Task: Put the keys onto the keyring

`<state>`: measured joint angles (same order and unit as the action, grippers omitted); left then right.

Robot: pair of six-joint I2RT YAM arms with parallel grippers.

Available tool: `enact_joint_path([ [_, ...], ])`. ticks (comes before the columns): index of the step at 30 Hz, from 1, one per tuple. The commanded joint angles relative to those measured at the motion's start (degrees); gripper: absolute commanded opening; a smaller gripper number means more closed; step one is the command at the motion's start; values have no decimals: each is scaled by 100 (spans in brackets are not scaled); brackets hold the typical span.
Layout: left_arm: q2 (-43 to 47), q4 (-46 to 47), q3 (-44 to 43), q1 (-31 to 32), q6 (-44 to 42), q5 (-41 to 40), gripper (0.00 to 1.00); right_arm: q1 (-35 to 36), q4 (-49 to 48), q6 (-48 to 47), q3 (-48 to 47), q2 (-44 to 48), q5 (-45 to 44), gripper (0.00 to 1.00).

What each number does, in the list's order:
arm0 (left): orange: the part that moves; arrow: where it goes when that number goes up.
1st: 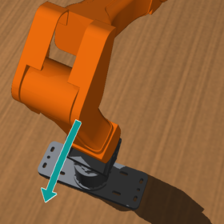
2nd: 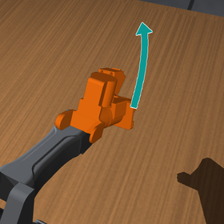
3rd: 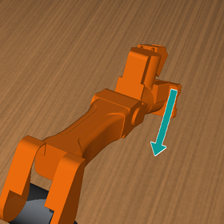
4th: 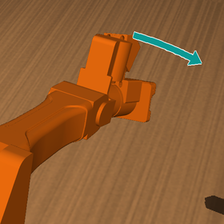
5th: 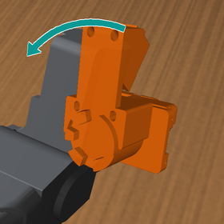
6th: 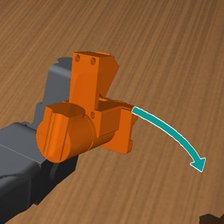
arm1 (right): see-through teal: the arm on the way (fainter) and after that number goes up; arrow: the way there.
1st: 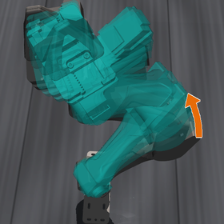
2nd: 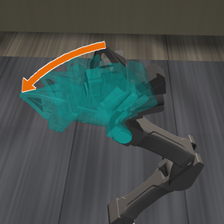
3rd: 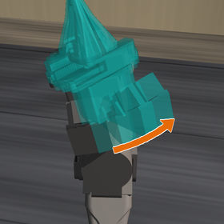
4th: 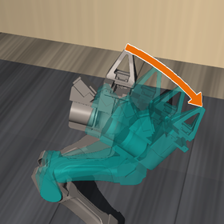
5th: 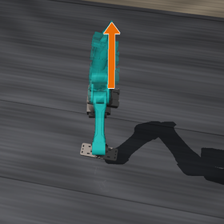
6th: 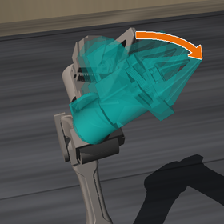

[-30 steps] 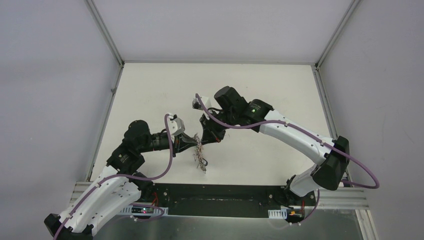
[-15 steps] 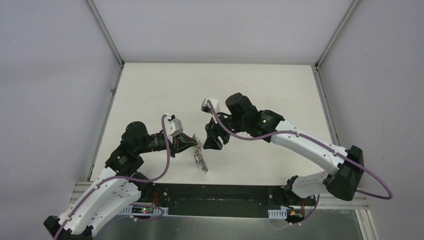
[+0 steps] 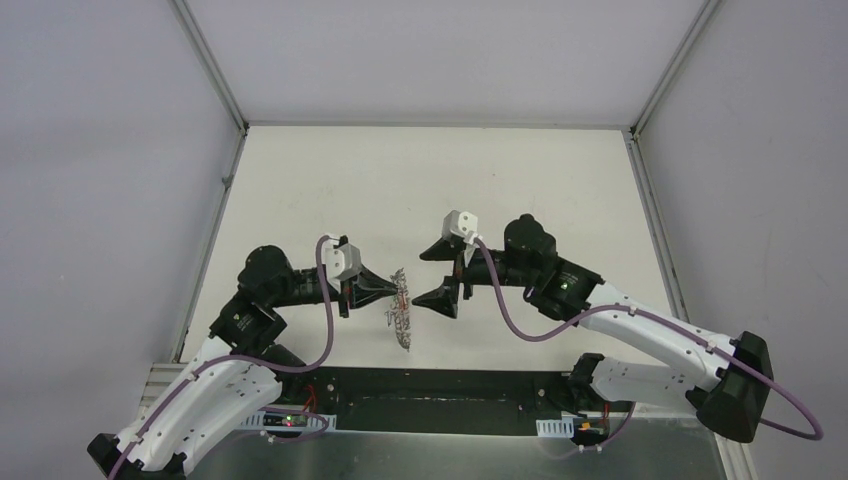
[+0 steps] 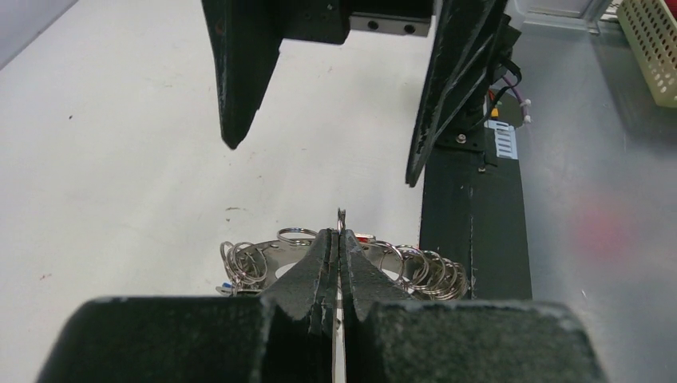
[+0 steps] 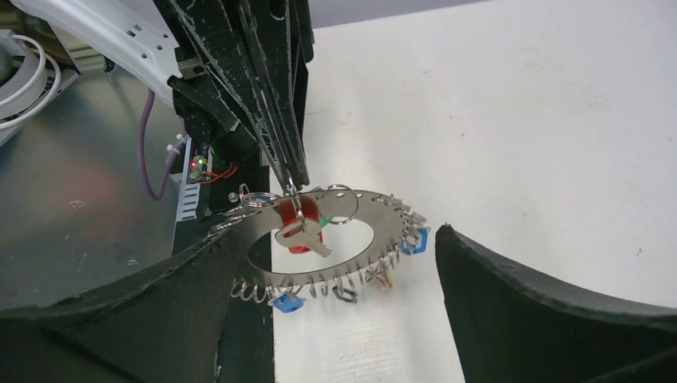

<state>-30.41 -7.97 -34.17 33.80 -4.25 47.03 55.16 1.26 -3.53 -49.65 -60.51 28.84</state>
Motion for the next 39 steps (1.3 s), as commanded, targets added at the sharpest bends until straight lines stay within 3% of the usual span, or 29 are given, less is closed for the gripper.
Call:
enact_joint_path([
  [1,122,787,-28,39,-159,511,0,-5,-1431,-220,266,126,543,91],
  [4,123,788,-25,39,-132,562,0,-5,-1556,-150,220,-28,867,77],
  [9,134,936,-13,39,-74,554,0,4,-1677,-30,96,-285,1270,35],
  [11,143,954,-4,39,-54,528,0,4,-1736,1,100,-329,1326,27],
  [24,110,1021,7,39,-9,527,0,13,-1814,-2,124,-541,1604,37],
  [32,106,1043,7,44,31,545,0,22,-1847,110,53,-663,1452,20],
  [39,127,1043,38,39,87,536,0,35,-1847,160,25,-692,1500,14],
])
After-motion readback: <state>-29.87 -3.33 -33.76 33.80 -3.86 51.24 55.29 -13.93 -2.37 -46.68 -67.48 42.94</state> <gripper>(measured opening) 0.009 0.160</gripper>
